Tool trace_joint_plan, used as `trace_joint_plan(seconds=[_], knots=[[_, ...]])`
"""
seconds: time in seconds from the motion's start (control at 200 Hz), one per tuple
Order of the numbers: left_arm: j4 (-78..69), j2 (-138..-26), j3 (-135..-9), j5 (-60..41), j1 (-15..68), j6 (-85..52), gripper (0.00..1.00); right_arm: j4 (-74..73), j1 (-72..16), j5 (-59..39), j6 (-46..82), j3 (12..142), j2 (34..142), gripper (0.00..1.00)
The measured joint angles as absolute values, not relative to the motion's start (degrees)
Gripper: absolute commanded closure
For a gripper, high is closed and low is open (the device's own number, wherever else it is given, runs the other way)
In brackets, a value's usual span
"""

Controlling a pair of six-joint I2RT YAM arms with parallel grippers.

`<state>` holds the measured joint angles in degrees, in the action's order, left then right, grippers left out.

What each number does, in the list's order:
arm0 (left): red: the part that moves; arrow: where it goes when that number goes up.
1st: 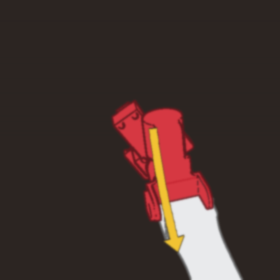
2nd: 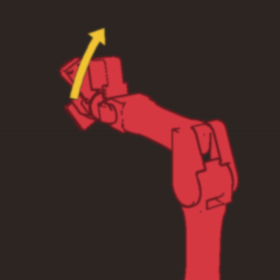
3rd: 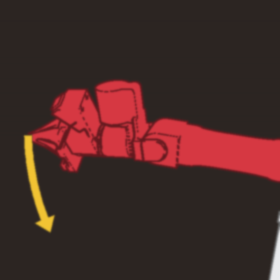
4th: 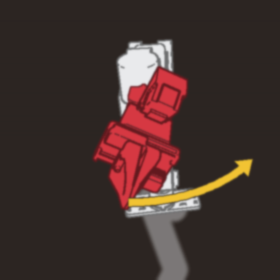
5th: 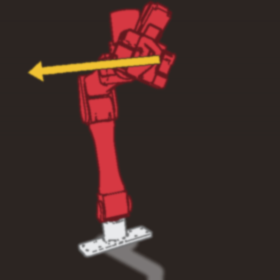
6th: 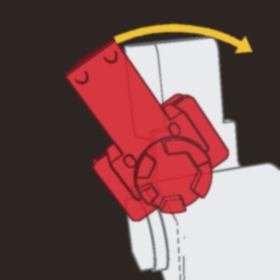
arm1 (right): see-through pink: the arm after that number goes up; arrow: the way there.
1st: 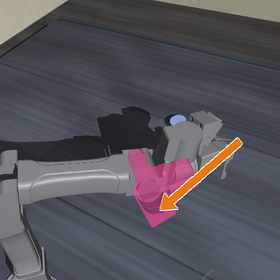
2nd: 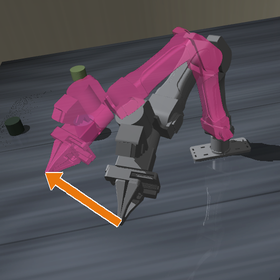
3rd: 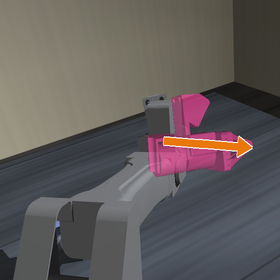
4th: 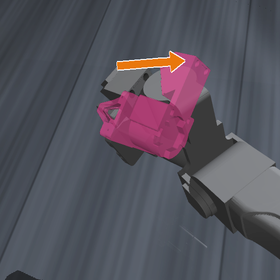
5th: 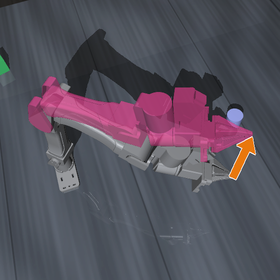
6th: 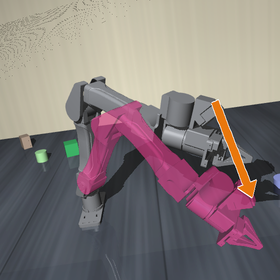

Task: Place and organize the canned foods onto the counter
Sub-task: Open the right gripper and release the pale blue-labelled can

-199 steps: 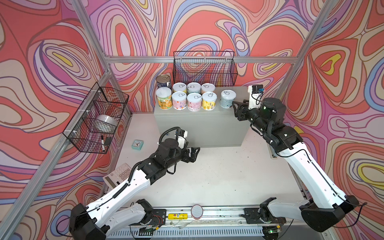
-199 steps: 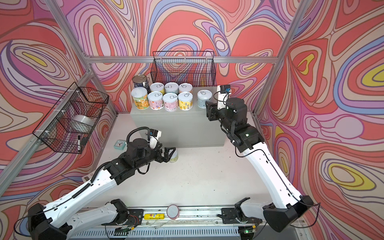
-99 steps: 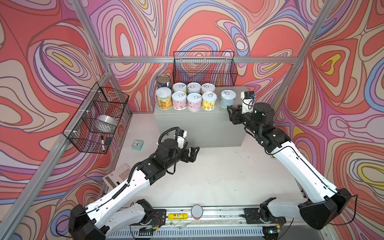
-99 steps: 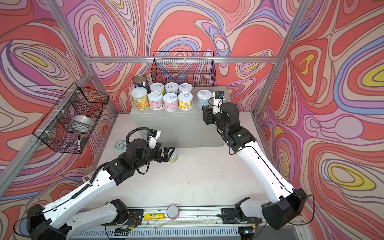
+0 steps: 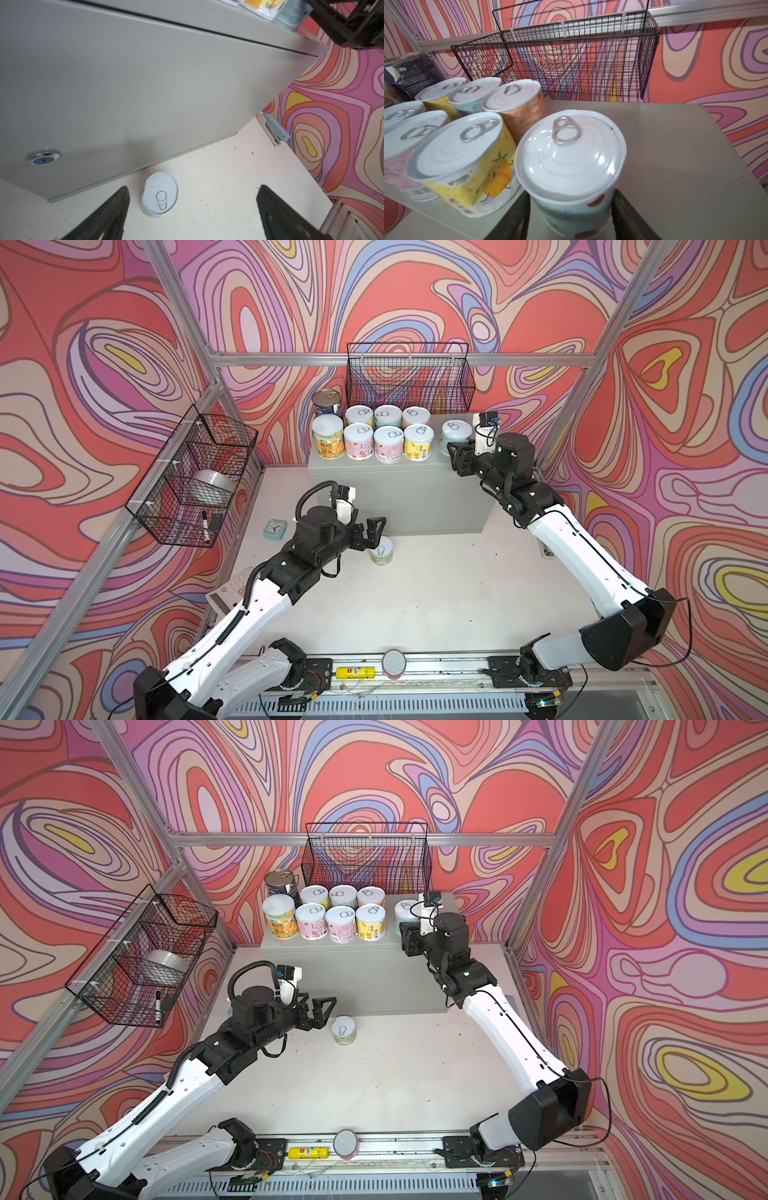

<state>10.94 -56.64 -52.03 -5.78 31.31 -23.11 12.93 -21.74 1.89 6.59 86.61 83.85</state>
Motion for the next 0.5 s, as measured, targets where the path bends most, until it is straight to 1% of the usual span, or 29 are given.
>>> trace_joint_plan(seconds=[0.225, 0.501], knots=[[11.0, -56.7, -52.0, -7.9, 30.4, -23.1, 0.03, 12.4, -21.4, 1.1, 6.6, 90.3, 87.8, 0.38], [11.0, -56.6, -52.0, -8.2, 30.4, -23.1, 0.03, 12.8, -21.3, 0.9, 6.7, 94.7, 91.9, 0.37]])
